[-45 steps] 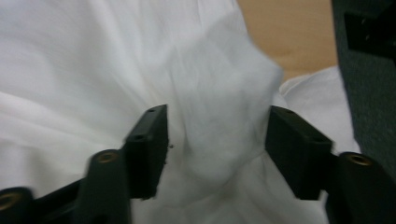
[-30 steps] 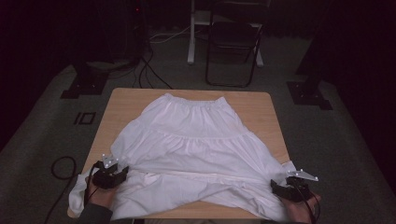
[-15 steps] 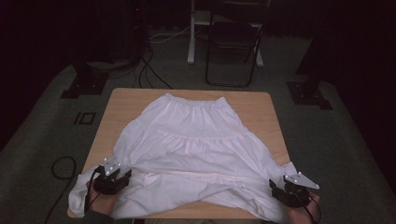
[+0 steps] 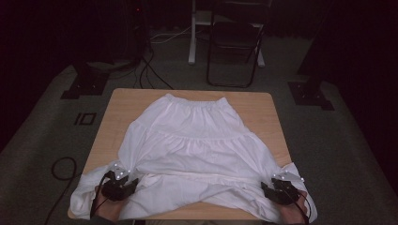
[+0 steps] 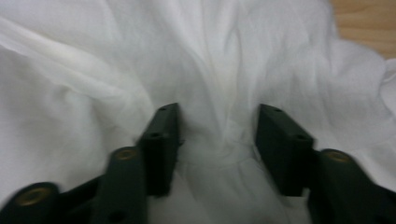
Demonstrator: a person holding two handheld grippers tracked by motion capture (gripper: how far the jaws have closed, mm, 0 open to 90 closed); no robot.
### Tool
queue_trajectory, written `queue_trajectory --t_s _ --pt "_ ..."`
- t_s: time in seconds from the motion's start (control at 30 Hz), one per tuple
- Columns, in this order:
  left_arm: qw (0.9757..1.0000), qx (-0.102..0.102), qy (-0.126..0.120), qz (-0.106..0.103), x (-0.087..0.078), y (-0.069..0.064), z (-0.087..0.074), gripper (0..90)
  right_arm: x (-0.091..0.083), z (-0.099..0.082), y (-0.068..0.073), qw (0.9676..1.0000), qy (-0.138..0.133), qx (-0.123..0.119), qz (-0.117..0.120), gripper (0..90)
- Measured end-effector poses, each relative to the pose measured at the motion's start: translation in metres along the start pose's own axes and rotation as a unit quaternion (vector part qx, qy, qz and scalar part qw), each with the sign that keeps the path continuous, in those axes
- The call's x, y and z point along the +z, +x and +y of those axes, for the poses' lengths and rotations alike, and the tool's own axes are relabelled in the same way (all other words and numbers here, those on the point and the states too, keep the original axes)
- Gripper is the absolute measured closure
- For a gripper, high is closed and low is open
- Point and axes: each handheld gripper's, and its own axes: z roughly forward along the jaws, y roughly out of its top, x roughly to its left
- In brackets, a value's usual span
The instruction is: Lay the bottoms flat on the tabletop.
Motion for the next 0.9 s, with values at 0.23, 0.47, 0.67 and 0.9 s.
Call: queue_trajectory --t_s 0.23,0.47,0.67,0.9 --pt "0.9997 0.012 0.012 0.019 -0.006 0.003 -0.006 83.3 -0.012 -0.007 0.0 0.9996 0.025 -0.012 0.007 83.9" --pt "0.9994 0.023 0.023 0.013 -0.018 -0.001 -0.017 83.5 -0.03 -0.022 -0.002 0.9986 0.047 -0.014 0.022 84.1" --pt "0.9986 0.037 0.034 -0.018 -0.033 -0.014 -0.031 83.3 -0.047 -0.042 -0.018 0.9987 0.048 0.017 -0.001 84.1" --pt "0.9983 0.003 -0.032 -0.049 -0.039 -0.008 -0.019 64.1 -0.047 -0.036 -0.013 0.9999 0.009 -0.002 -0.008 53.0"
